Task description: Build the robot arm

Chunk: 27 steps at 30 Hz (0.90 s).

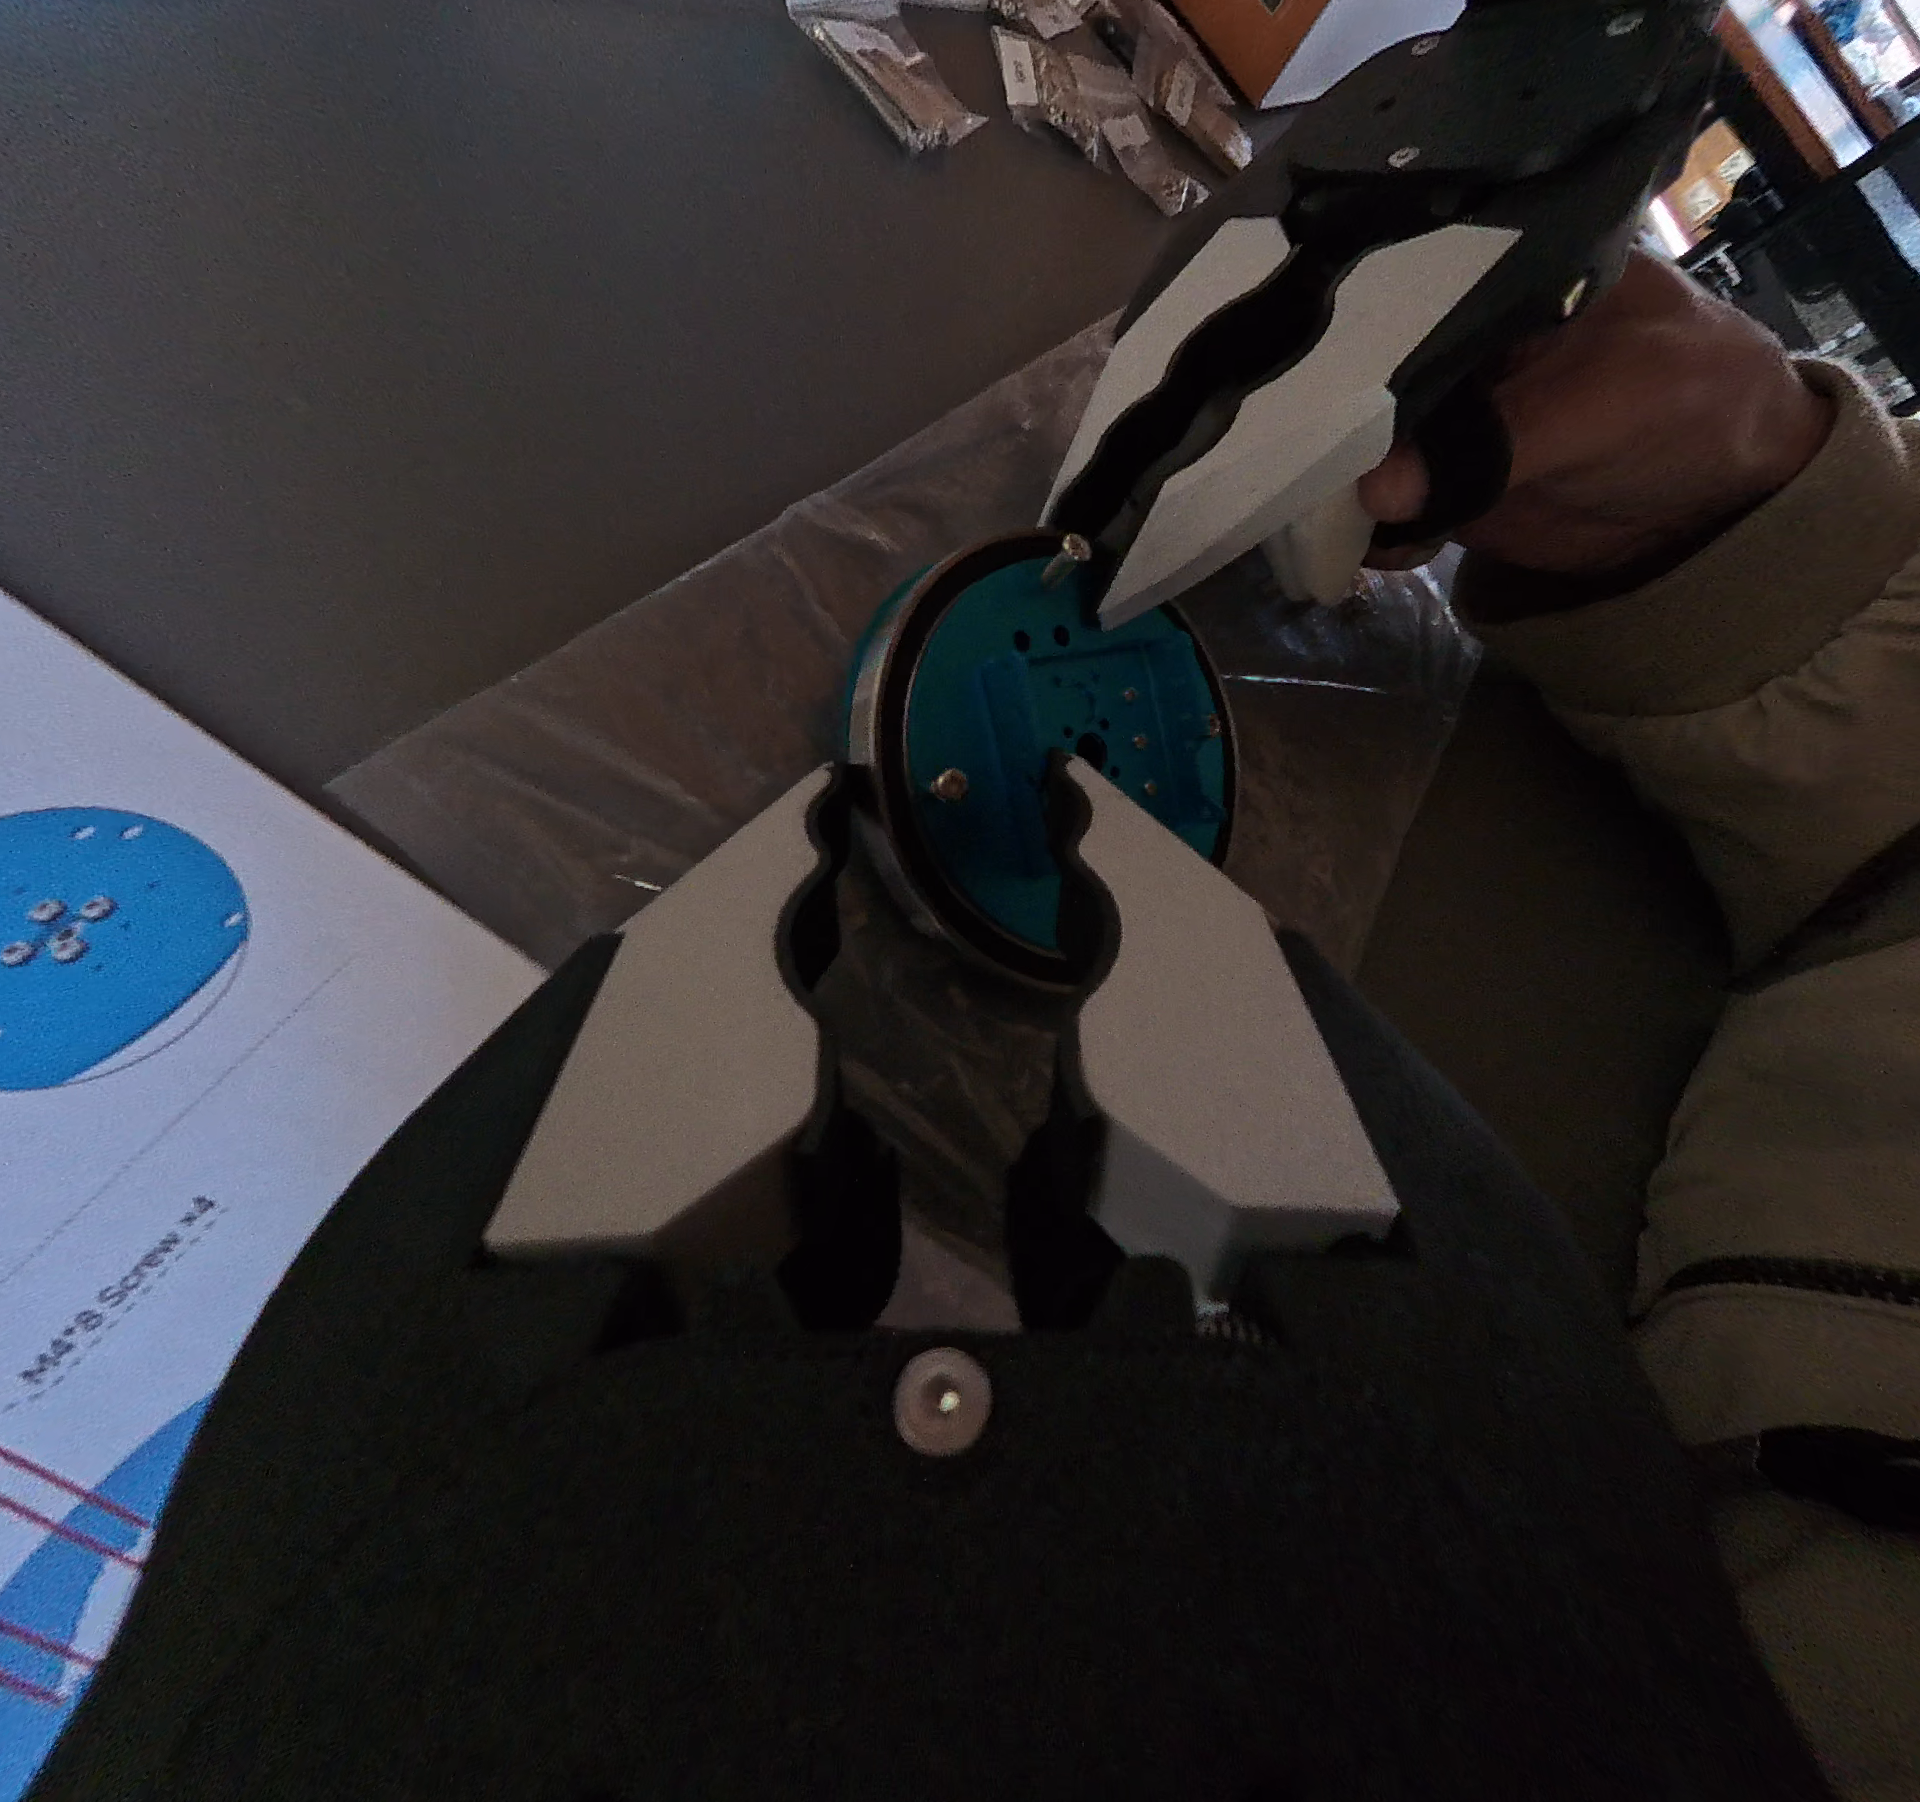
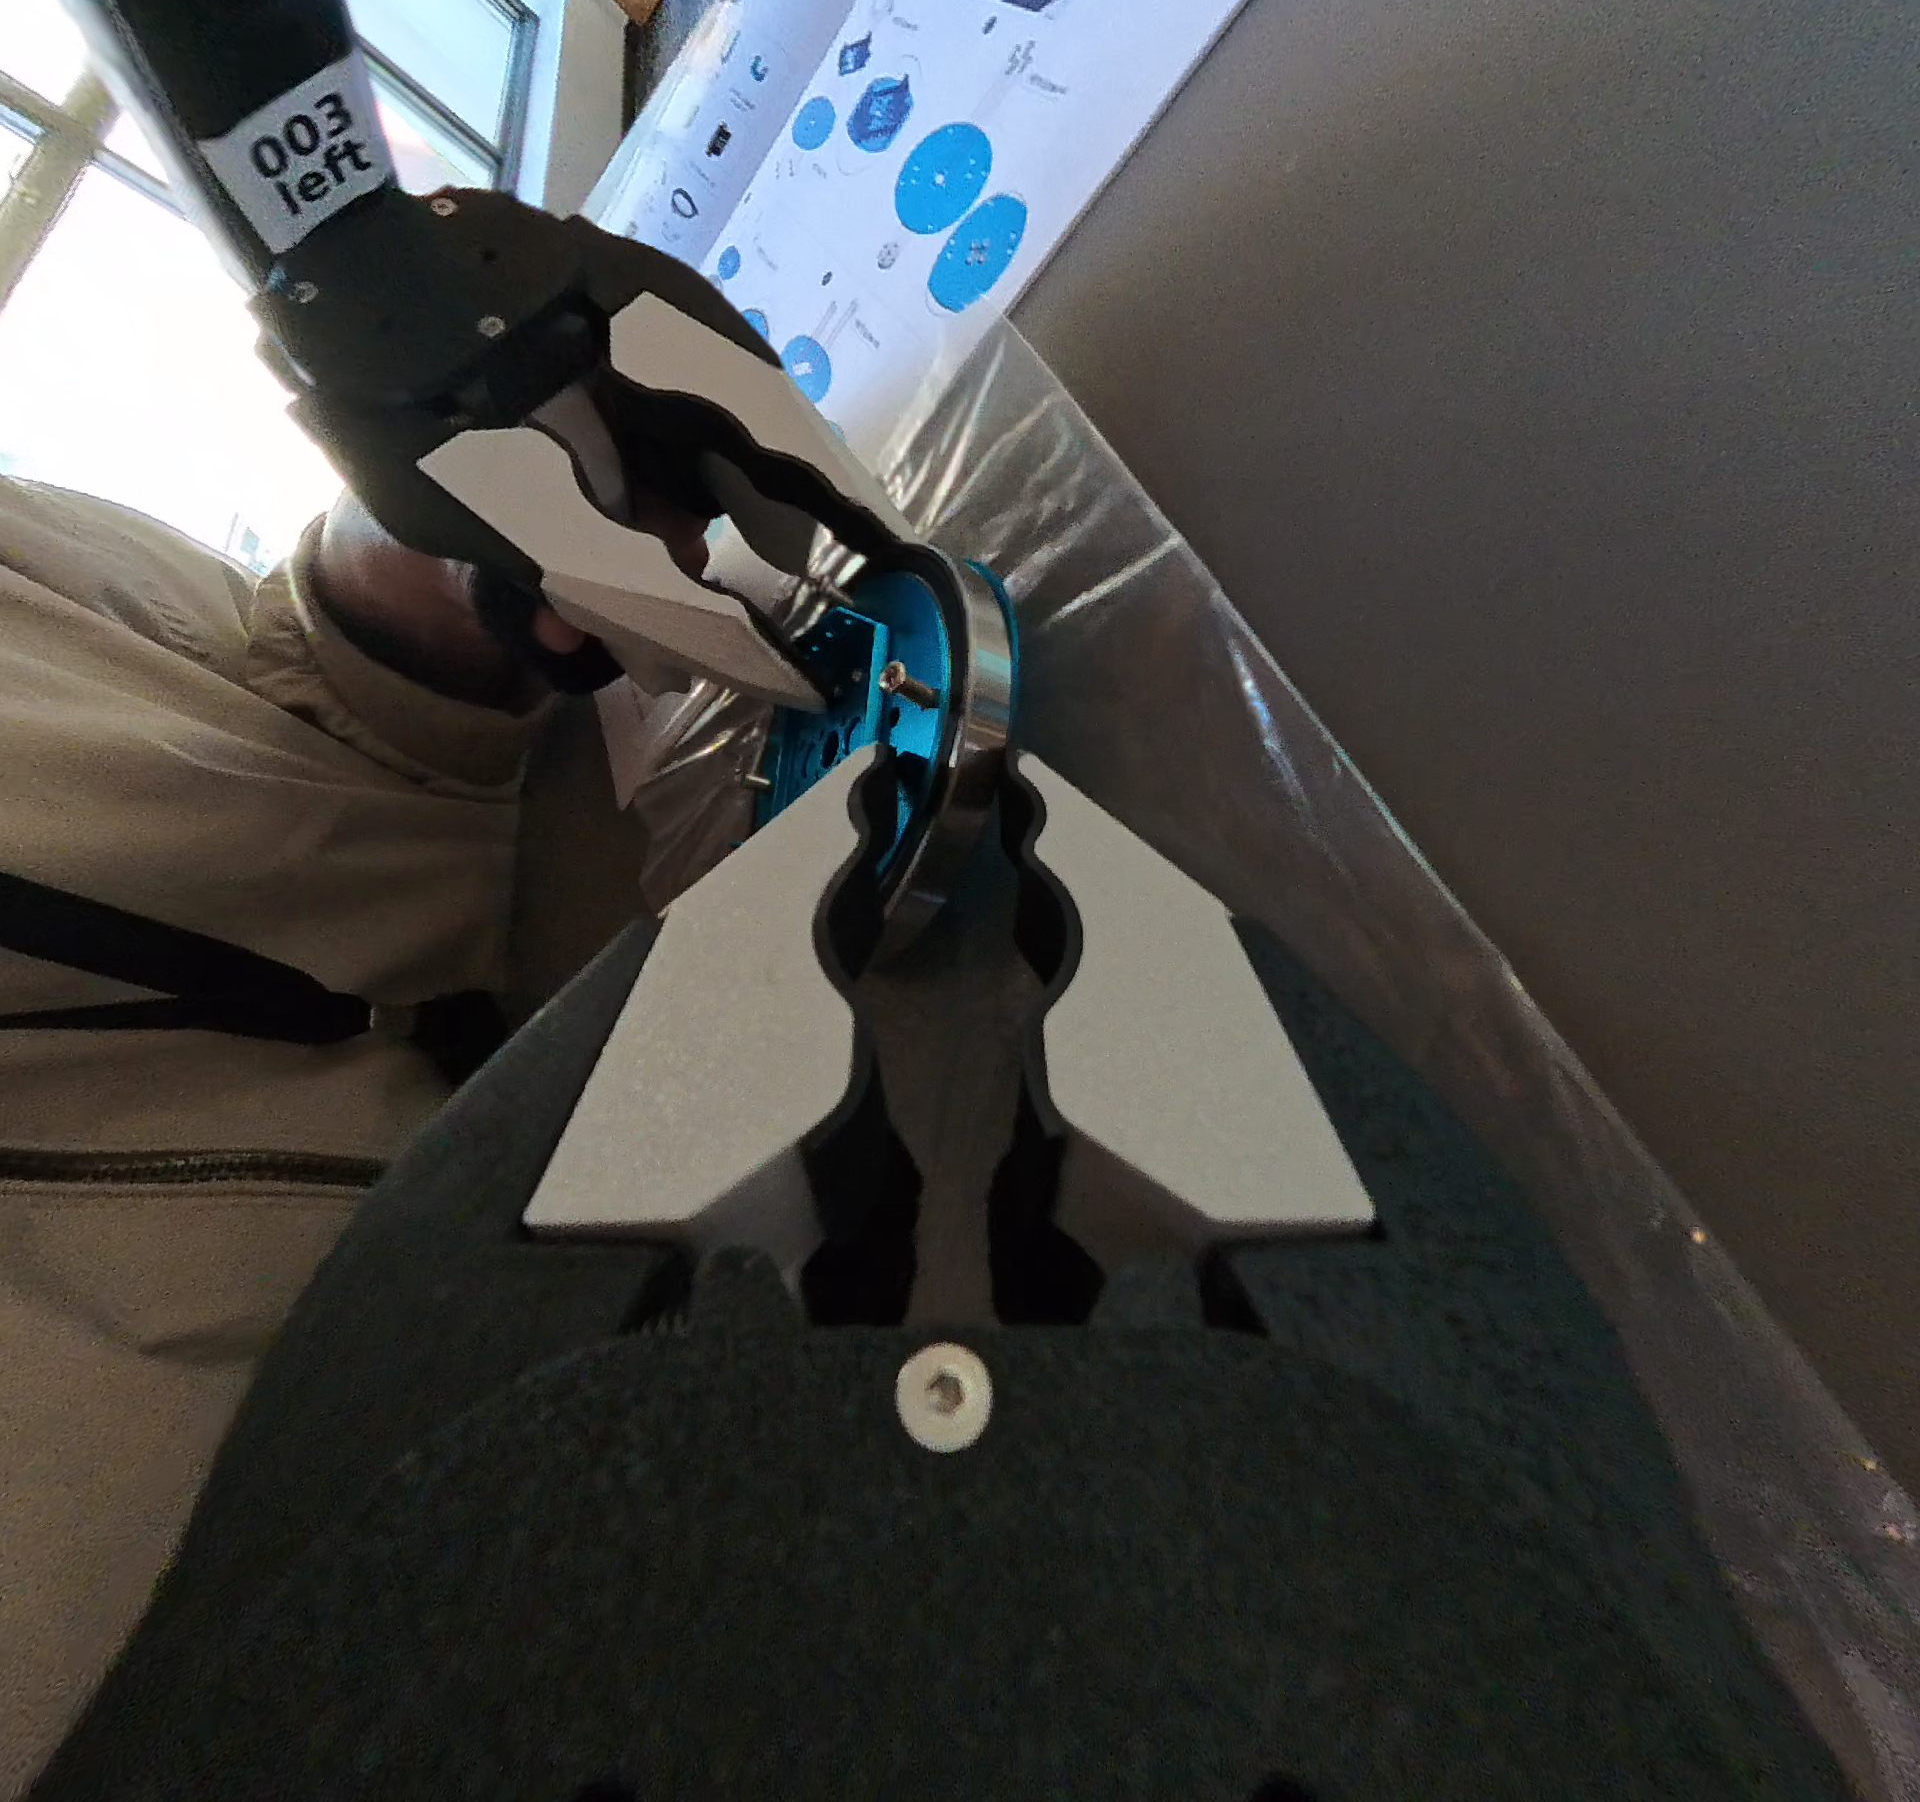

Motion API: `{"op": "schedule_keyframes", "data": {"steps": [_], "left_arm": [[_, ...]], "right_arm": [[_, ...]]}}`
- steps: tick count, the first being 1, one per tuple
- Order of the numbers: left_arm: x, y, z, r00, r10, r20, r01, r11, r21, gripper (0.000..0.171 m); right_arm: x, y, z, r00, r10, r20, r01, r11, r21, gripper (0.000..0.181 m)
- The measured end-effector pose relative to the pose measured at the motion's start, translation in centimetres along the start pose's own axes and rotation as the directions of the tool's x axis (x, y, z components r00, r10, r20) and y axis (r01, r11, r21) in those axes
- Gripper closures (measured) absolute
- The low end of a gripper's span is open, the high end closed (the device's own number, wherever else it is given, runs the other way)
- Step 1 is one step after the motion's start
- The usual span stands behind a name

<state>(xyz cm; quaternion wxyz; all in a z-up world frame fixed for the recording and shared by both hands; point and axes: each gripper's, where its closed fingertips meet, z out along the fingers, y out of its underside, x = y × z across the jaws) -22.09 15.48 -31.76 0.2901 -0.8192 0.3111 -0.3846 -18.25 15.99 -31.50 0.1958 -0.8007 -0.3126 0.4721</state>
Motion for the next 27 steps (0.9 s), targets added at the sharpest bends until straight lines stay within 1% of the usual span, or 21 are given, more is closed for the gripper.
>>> {"op": "schedule_keyframes", "data": {"steps": [1,7,12,16,17,20,22,25,27], "left_arm": [[0.1,0.0,0.0,1.0,-0.008,-0.015,0.008,1.0,0.002,0.133],[0.5,-0.3,-0.5,0.995,-0.033,-0.092,0.035,0.999,0.018,0.132],[0.9,-1.0,-1.7,0.988,-0.041,-0.151,0.048,0.998,0.041,0.132],[1.5,-2.2,-3.2,0.965,-0.057,-0.254,0.077,0.994,0.071,0.131],[1.5,-2.0,-3.3,0.961,-0.056,-0.269,0.072,0.996,0.051,0.129],[0.5,-0.9,-3.0,0.976,-0.007,-0.219,0.002,1.0,-0.02,0.116],[0.5,-0.3,-2.7,0.978,0.027,-0.208,-0.039,0.998,-0.053,0.107],[1.2,0.2,-1.9,0.971,0.08,-0.226,-0.1,0.992,-0.079,0.106],[1.3,0.3,-1.3,0.969,0.088,-0.23,-0.111,0.99,-0.087,0.106]], "right_arm": [[-0.1,-0.1,-0.1,1.0,-0.008,0.005,0.008,1.0,0.007,0.164],[-0.6,-0.2,-0.4,0.998,-0.025,0.051,0.023,0.999,0.03,0.165],[-1.0,-0.4,-0.7,0.996,-0.031,0.084,0.027,0.999,0.046,0.167],[-1.2,-0.4,-0.8,0.993,-0.033,0.112,0.027,0.998,0.057,0.167],[-1.2,-0.4,-0.8,0.993,-0.034,0.113,0.028,0.998,0.057,0.167],[-1.5,-0.5,-0.9,0.99,-0.032,0.135,0.023,0.997,0.069,0.168],[-1.5,-0.6,-0.9,0.989,-0.038,0.14,0.028,0.997,0.074,0.168],[-1.9,-0.7,-1.0,0.986,-0.057,0.159,0.044,0.995,0.085,0.168],[-2.0,-0.7,-1.0,0.985,-0.072,0.156,0.059,0.995,0.086,0.168]]}}
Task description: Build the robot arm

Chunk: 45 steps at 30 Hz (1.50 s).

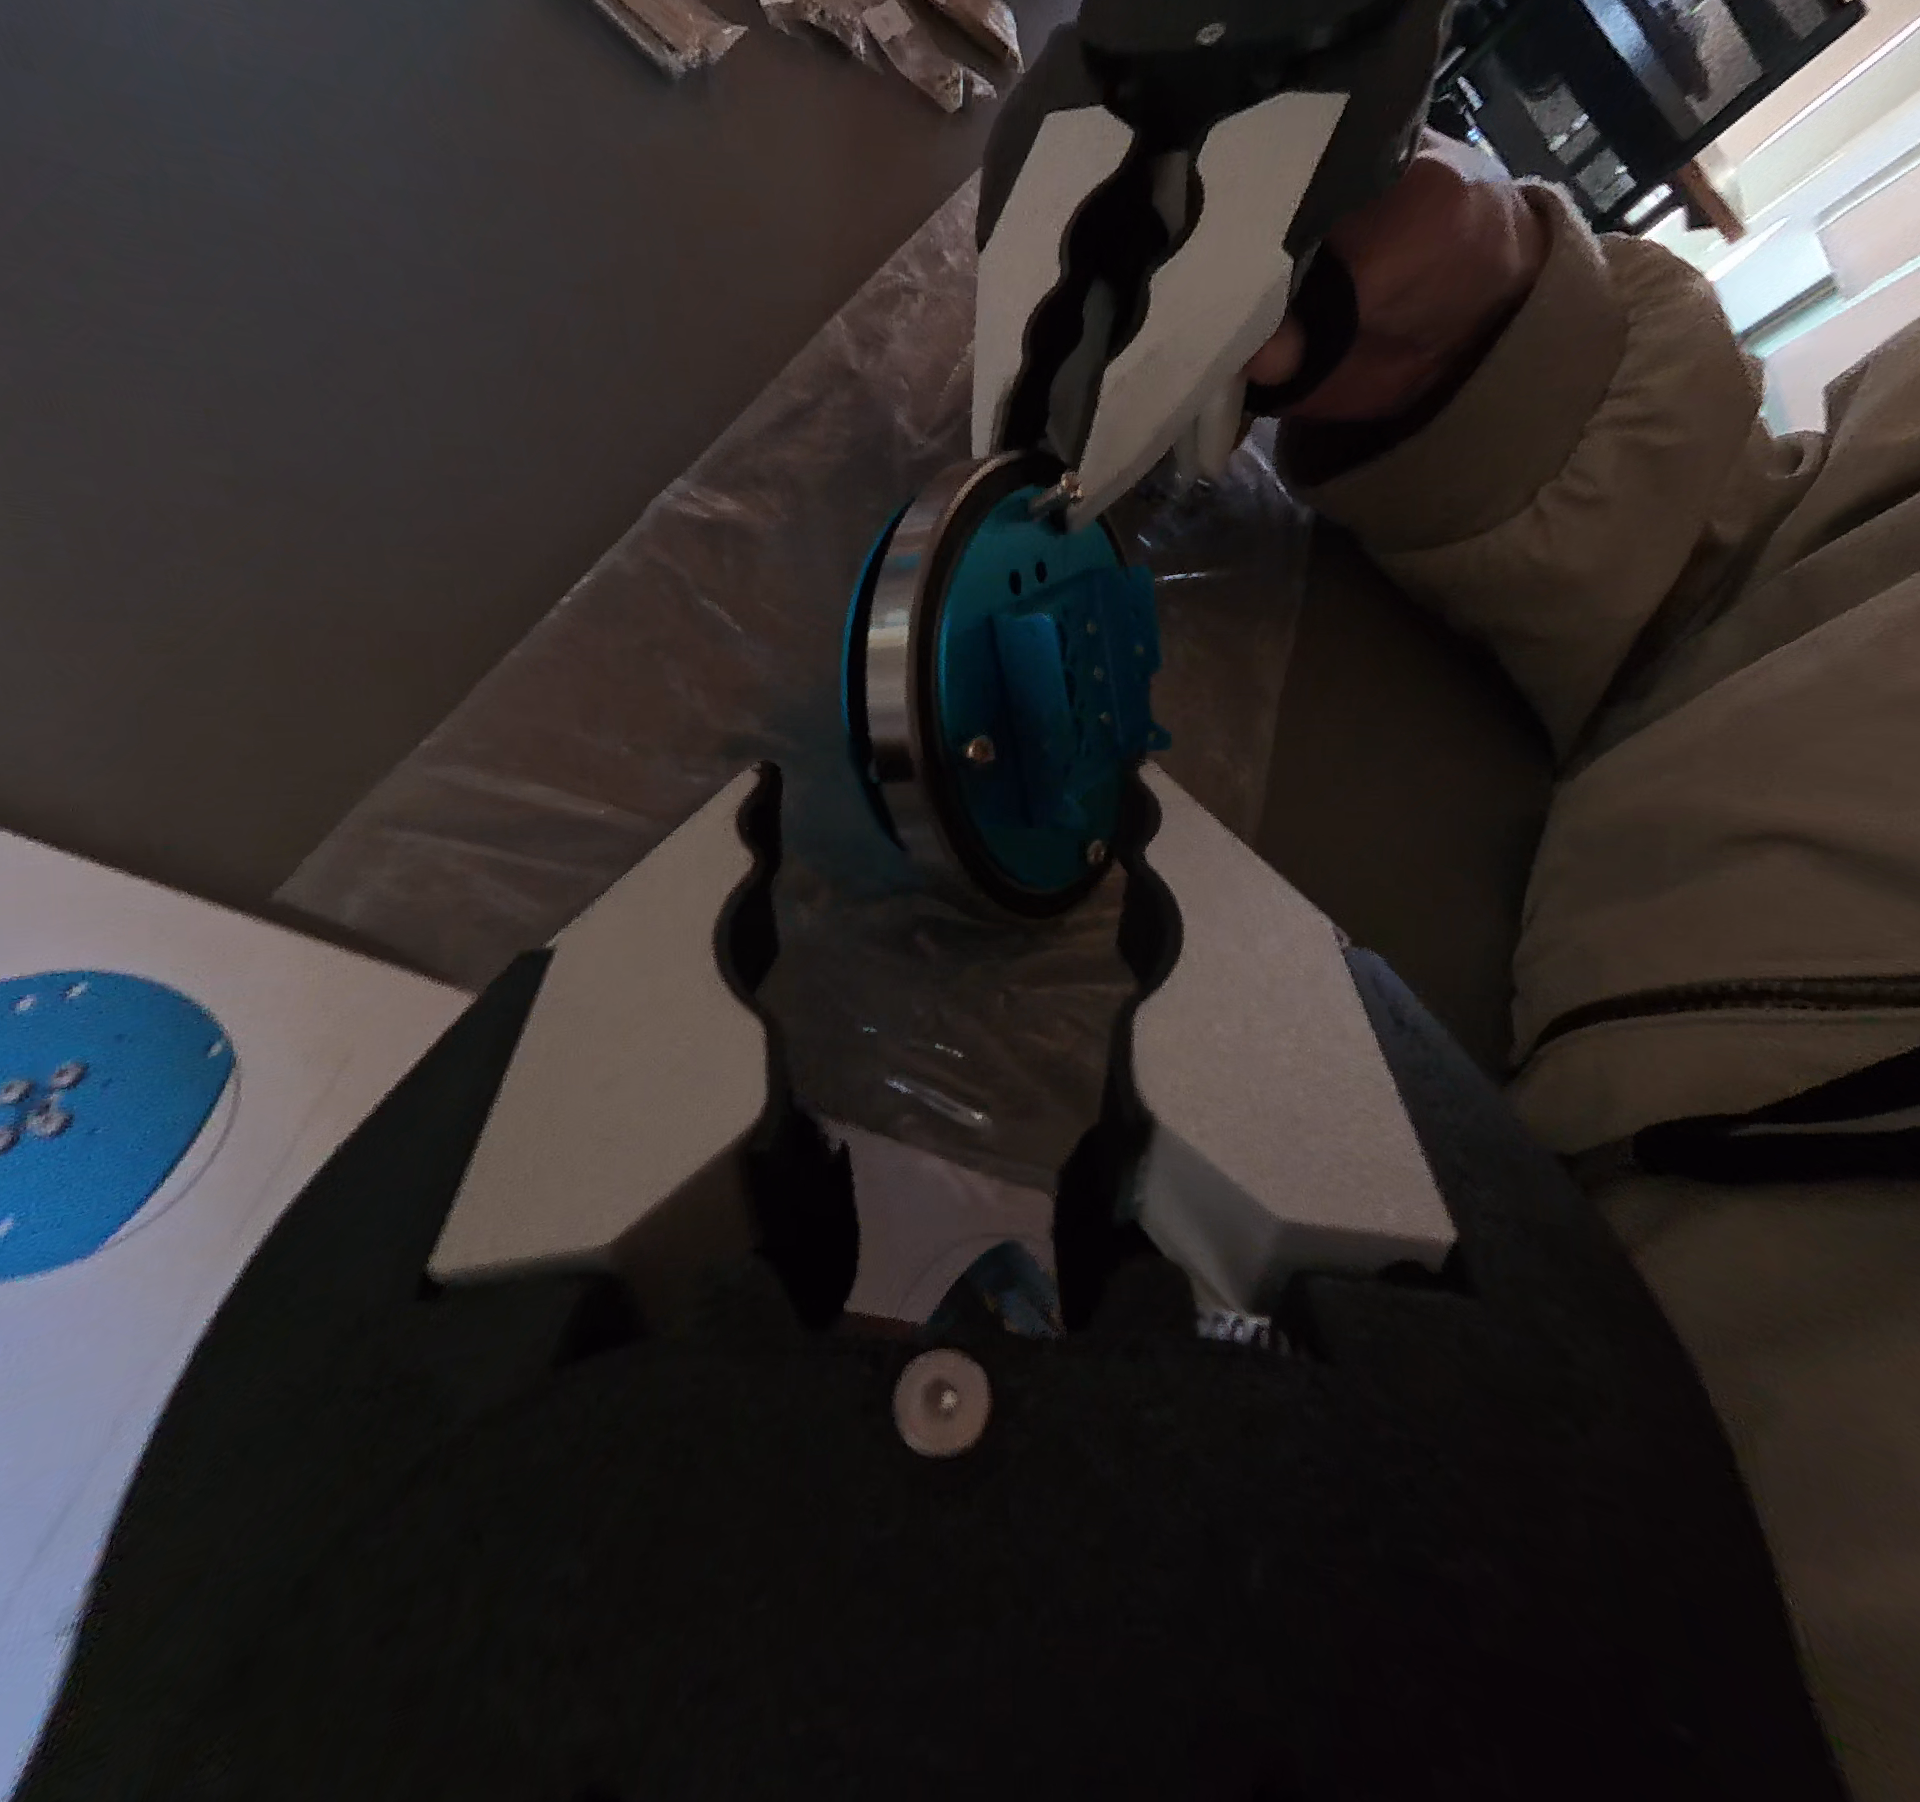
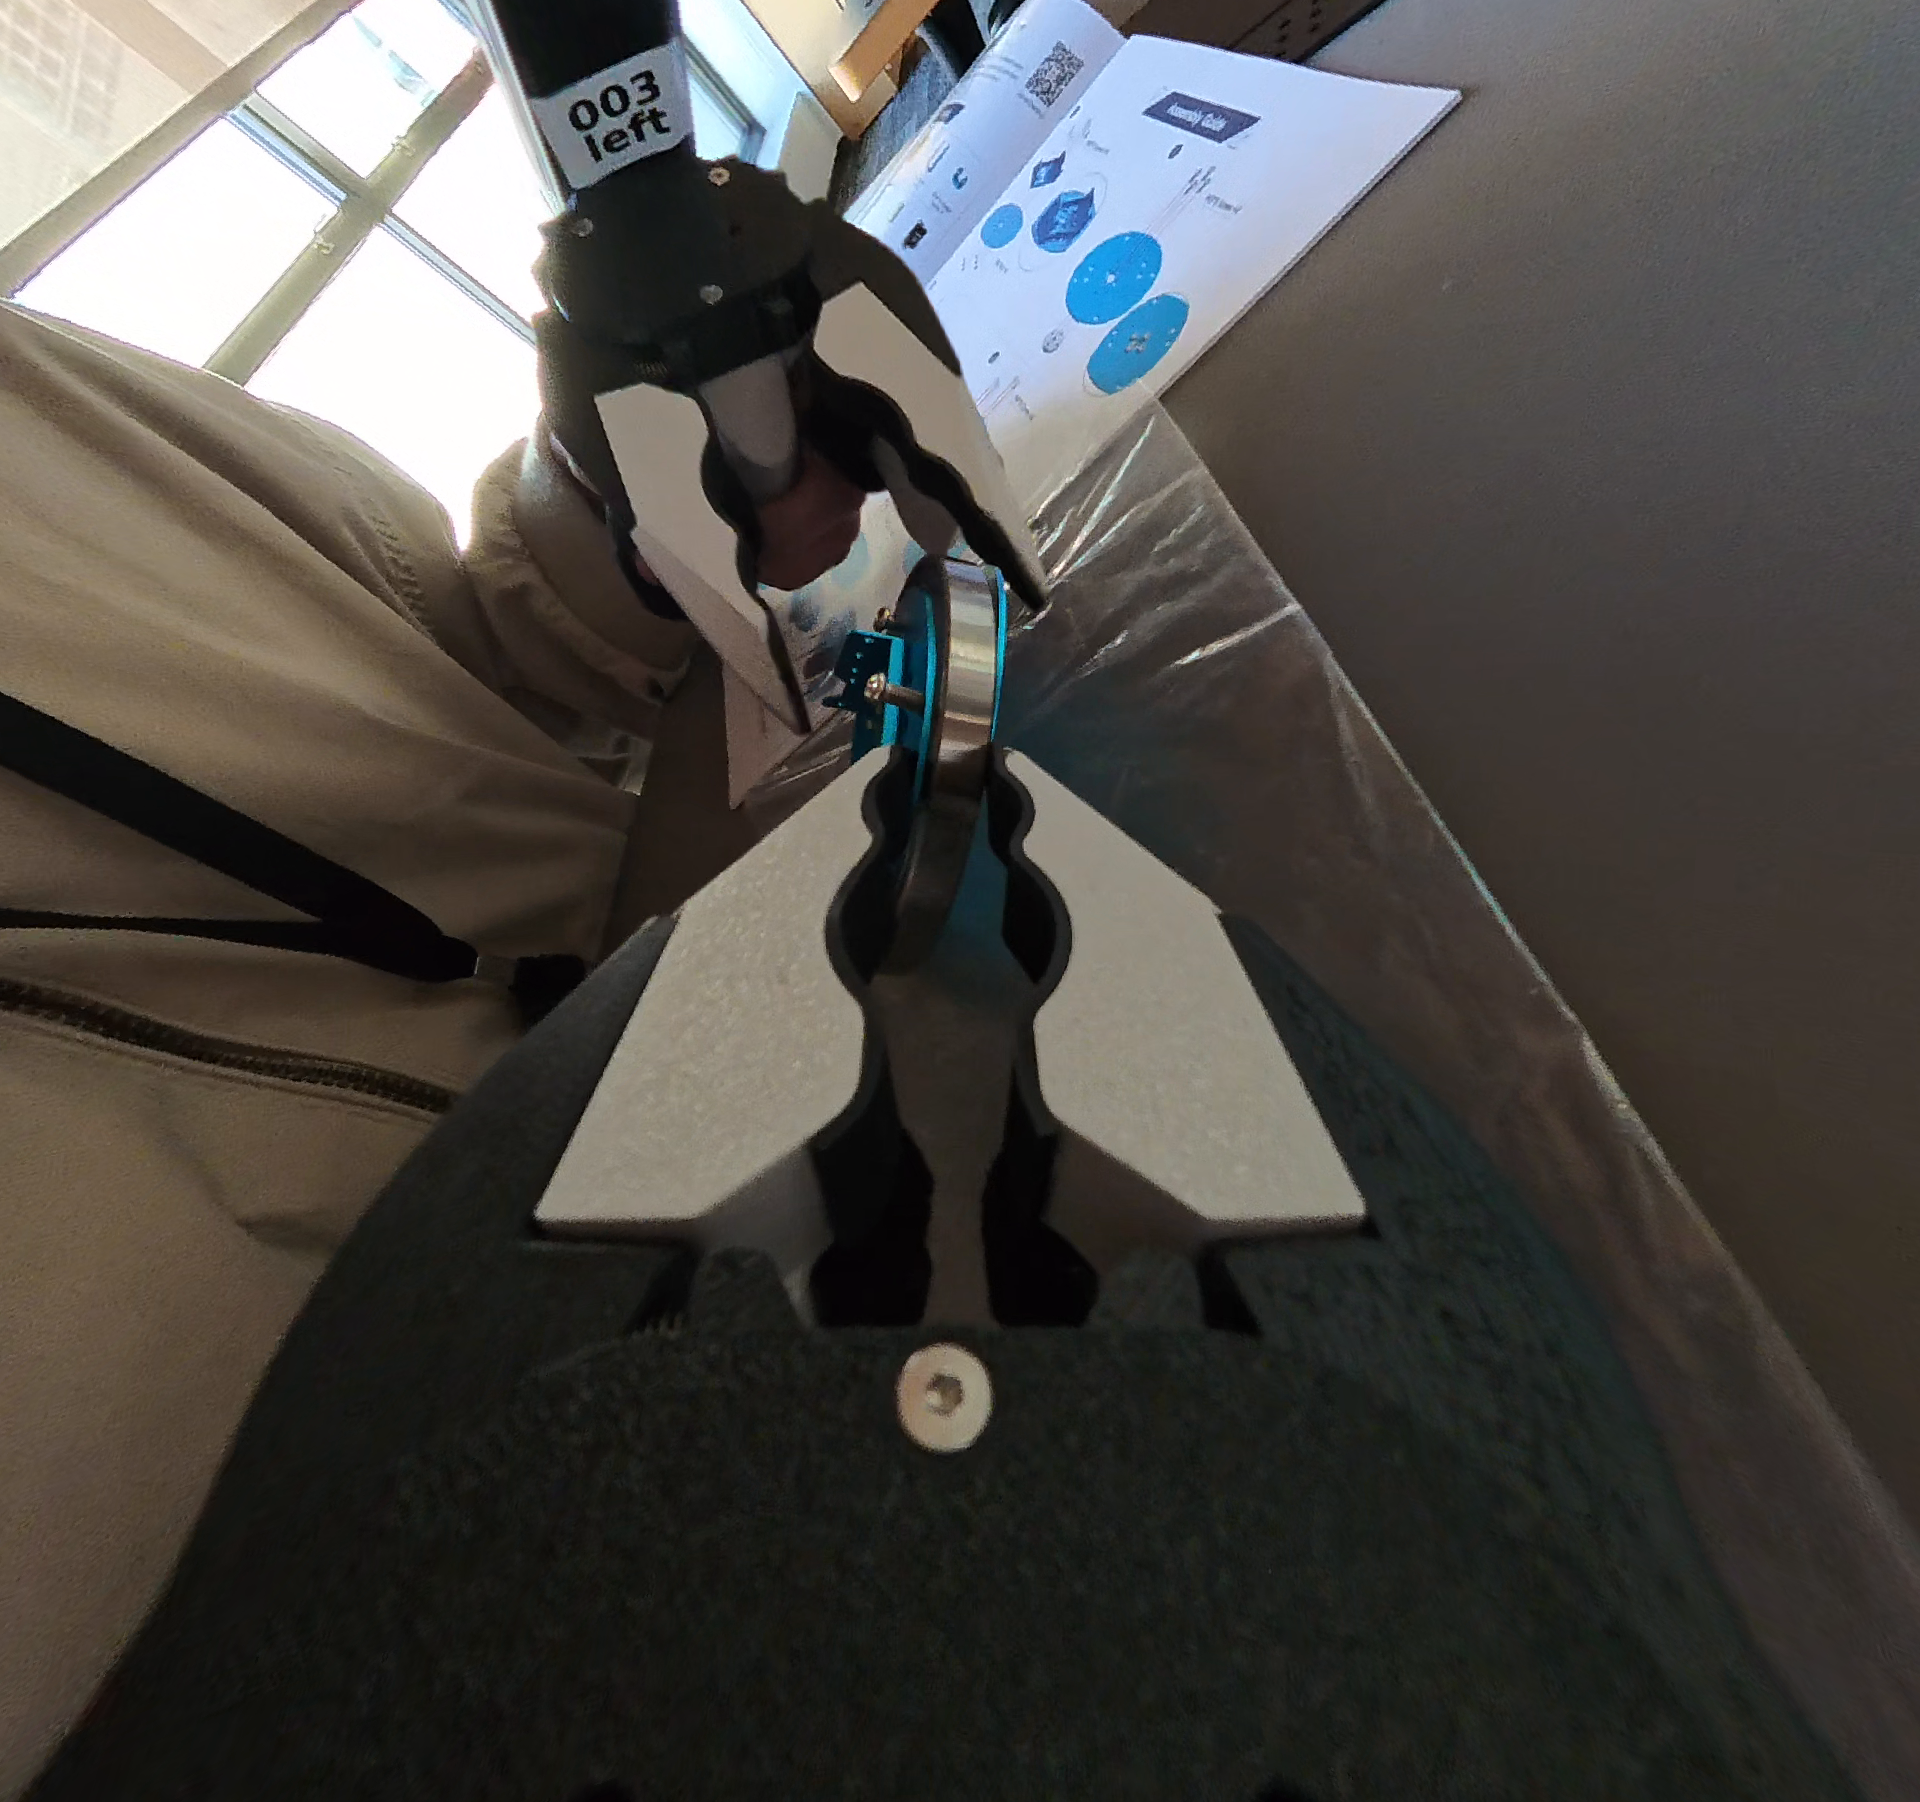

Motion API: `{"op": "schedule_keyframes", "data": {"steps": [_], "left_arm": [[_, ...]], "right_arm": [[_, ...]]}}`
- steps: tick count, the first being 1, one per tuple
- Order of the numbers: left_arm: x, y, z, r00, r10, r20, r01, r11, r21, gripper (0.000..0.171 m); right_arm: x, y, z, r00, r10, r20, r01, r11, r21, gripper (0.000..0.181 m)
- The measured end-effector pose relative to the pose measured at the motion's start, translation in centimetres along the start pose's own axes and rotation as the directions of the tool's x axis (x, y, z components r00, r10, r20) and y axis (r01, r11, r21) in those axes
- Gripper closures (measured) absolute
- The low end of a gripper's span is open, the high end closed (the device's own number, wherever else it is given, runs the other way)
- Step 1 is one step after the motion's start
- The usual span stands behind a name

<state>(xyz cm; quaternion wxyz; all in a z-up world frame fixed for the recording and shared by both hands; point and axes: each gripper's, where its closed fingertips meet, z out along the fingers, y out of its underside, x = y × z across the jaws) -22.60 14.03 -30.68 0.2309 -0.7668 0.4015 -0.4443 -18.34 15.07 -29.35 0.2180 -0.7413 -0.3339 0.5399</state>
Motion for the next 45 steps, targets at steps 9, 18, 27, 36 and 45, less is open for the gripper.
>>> {"op": "schedule_keyframes", "data": {"steps": [9,18,27,36,45], "left_arm": [[0.3,-0.5,1.2,0.996,-0.041,-0.081,0.041,0.999,0.002,0.128],[0.8,-0.9,0.9,0.989,-0.047,-0.138,0.051,0.998,0.024,0.133],[0.9,-1.0,0.8,0.991,-0.018,-0.129,0.022,0.999,0.029,0.133],[0.8,-0.9,0.8,0.993,0.003,-0.119,0.001,0.999,0.034,0.132],[0.9,-0.8,0.9,0.994,0.026,-0.108,-0.021,0.999,0.041,0.131]], "right_arm": [[0.1,0.0,0.1,1.0,-0.022,-0.01,0.022,1.0,-0.001,0.168],[0.7,0.4,0.2,0.999,0.033,-0.018,-0.034,0.999,-0.021,0.164],[0.5,0.3,0.1,0.999,0.039,0.003,-0.039,0.999,-0.012,0.164],[0.1,1.8,-1.4,0.998,0.037,-0.045,-0.042,0.993,-0.113,0.154],[-0.5,3.3,1.0,0.976,0.215,0.016,-0.208,0.959,-0.192,0.16]]}}
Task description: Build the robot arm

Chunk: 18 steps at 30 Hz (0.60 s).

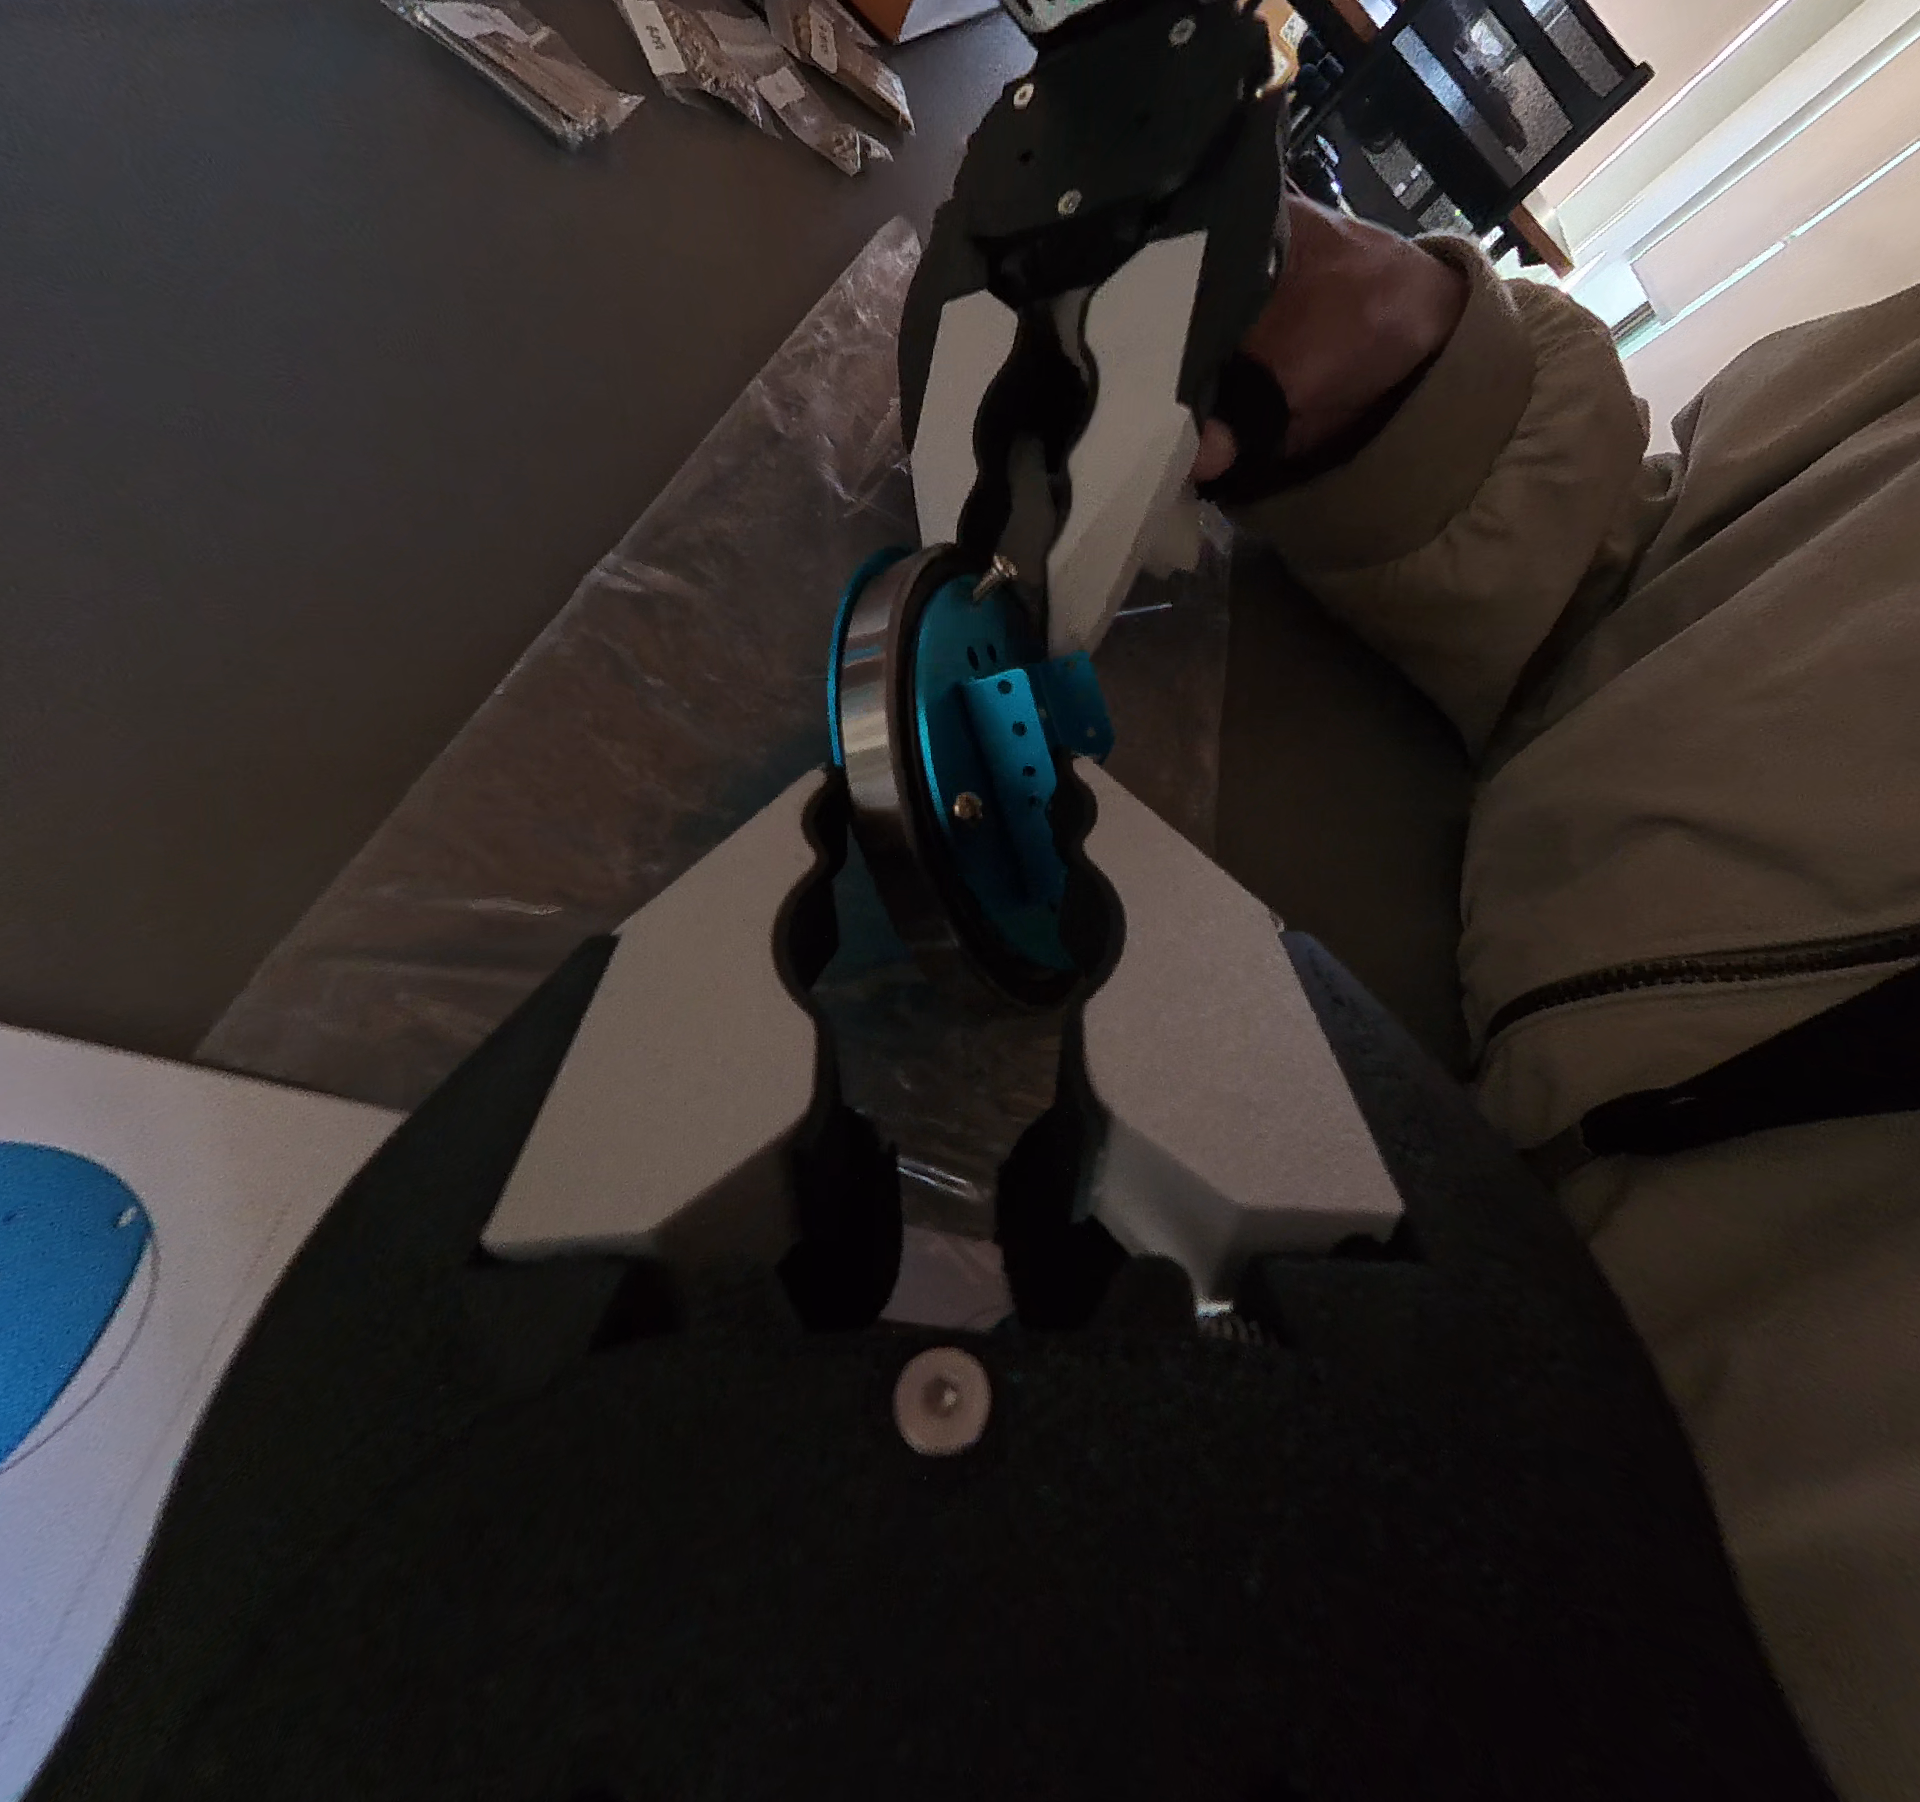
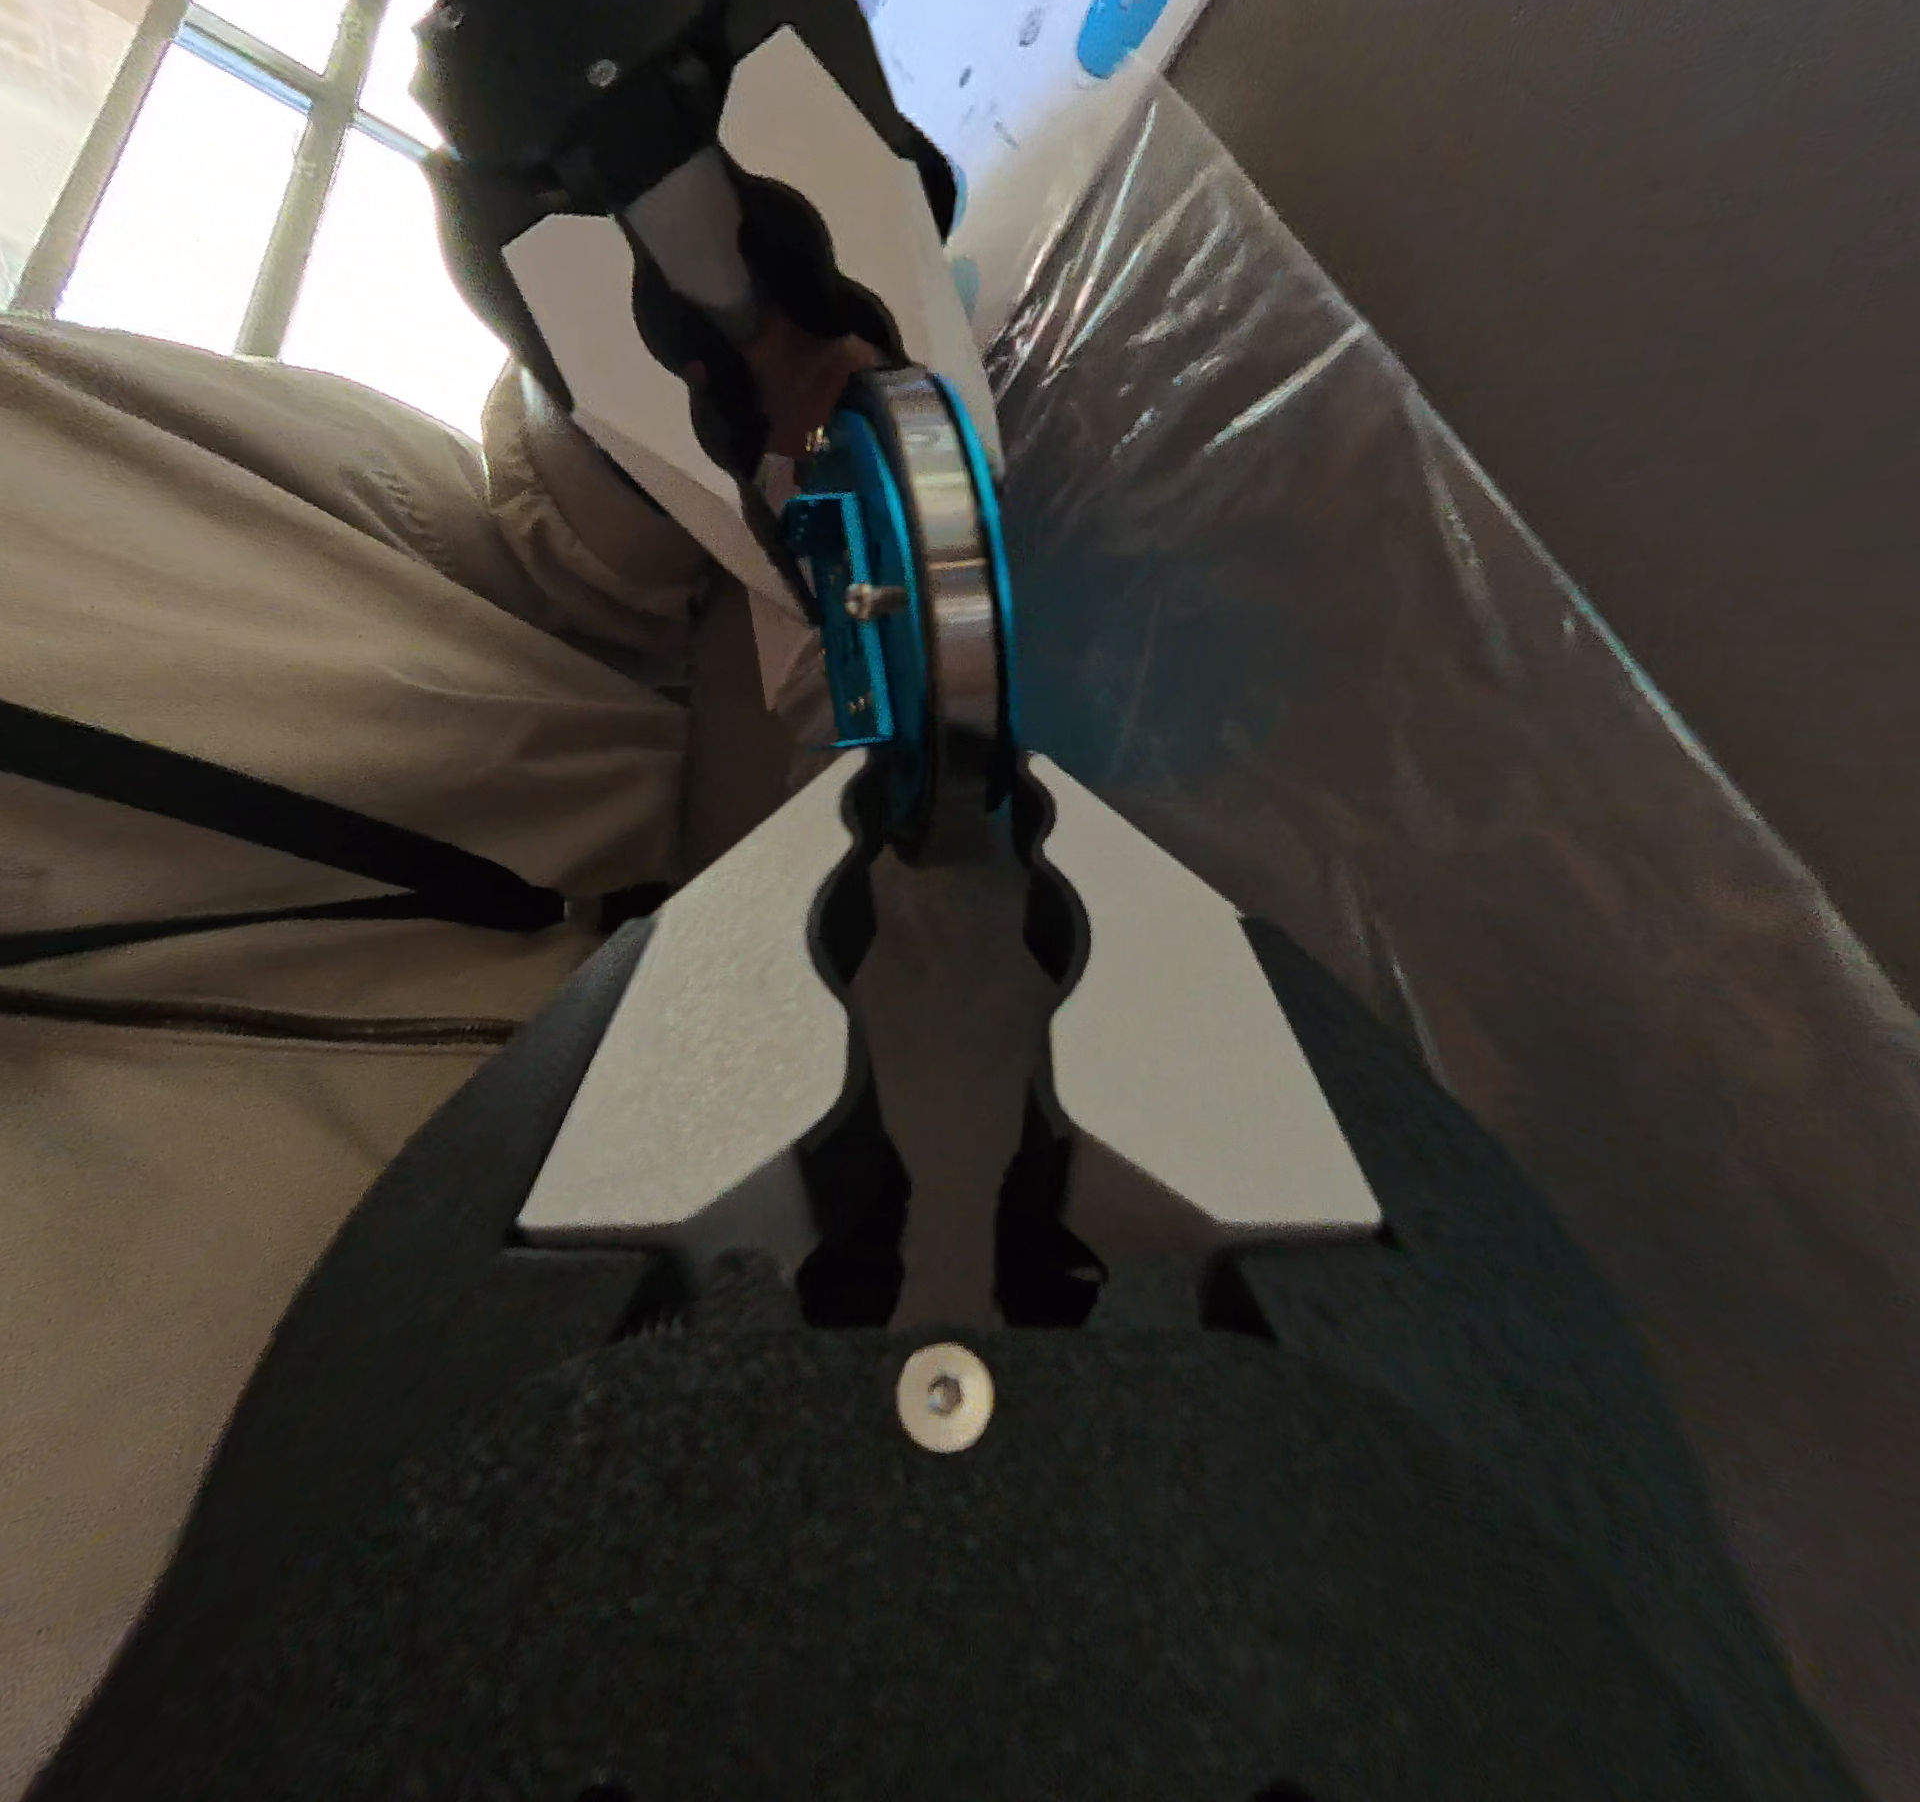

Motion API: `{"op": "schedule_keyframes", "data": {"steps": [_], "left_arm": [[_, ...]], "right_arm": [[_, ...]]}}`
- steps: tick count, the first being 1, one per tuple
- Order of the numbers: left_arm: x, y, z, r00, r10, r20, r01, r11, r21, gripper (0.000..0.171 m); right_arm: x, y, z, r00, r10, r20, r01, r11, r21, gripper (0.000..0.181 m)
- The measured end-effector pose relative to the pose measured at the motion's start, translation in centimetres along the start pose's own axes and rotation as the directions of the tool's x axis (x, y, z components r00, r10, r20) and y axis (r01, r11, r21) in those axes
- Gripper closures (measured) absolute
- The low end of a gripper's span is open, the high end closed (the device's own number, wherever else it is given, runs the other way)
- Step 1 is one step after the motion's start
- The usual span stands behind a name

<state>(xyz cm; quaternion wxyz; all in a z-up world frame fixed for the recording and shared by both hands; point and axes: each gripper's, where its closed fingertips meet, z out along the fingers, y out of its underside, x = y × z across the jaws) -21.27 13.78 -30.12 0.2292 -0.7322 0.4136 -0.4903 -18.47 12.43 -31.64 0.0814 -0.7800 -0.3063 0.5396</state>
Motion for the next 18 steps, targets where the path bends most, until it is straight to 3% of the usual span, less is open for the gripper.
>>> {"op": "schedule_keyframes", "data": {"steps": [4,9,18], "left_arm": [[-0.2,0.2,0.0,1.0,-0.003,0.018,0.003,1.0,-0.001,0.131],[-0.4,0.2,0.0,0.999,-0.004,0.032,0.004,1.0,-0.004,0.127],[-0.8,0.0,-0.7,0.997,-0.038,0.072,0.035,0.998,0.044,0.121]], "right_arm": [[-0.2,-1.1,-0.9,0.999,0.02,0.037,-0.023,0.996,0.086,0.165],[-0.5,-1.0,-1.0,0.997,-0.06,0.039,0.056,0.993,0.1,0.166],[-0.5,-1.5,-1.4,0.997,-0.024,0.068,0.015,0.991,0.136,0.167]]}}
